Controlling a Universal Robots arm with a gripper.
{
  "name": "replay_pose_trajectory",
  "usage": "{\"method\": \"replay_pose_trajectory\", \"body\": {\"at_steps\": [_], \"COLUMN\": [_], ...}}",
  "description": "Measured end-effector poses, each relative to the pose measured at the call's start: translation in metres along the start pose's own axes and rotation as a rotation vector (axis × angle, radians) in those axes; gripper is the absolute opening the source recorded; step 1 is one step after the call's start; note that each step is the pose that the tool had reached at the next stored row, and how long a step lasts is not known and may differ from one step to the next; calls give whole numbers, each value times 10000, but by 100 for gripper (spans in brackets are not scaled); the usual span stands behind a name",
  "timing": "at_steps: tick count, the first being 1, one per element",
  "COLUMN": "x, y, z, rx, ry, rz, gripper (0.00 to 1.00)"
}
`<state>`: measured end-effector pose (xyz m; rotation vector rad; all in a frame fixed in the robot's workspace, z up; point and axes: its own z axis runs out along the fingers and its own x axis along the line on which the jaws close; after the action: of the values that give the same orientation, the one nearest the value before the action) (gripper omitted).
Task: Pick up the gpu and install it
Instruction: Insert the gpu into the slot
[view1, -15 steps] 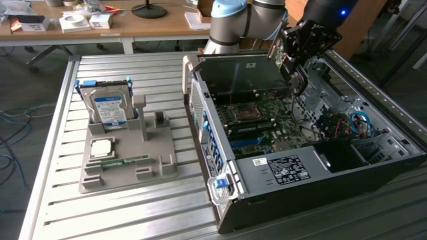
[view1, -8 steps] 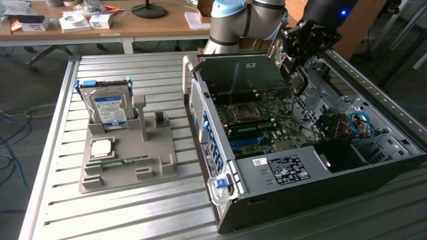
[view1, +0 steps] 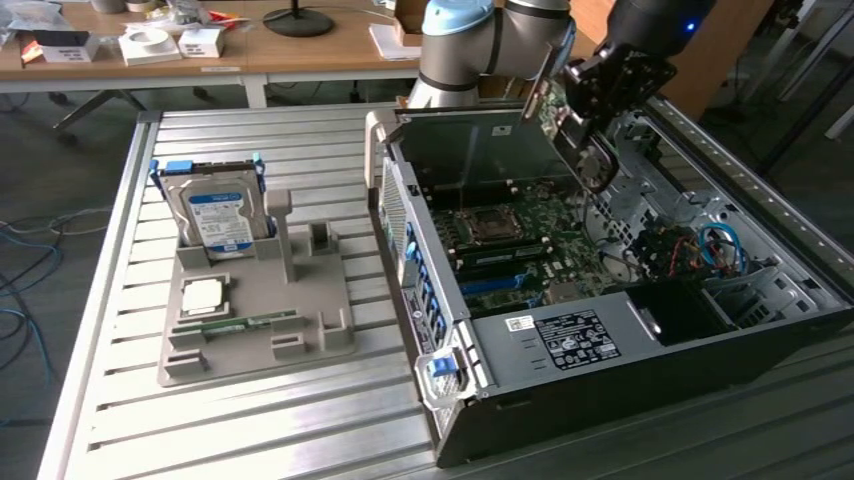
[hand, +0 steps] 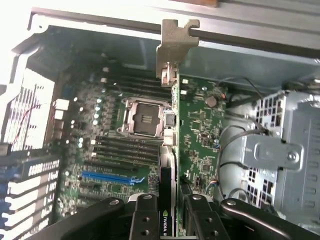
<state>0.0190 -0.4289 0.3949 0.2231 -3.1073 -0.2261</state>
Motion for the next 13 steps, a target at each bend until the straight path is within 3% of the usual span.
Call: {"method": "replay_pose_trajectory", "body": {"at_steps": [13], "x": [0], "y": [-3], "z": [19], "rx": [21], "ry": [344], "rz": [-2338], "gripper": [26]}}
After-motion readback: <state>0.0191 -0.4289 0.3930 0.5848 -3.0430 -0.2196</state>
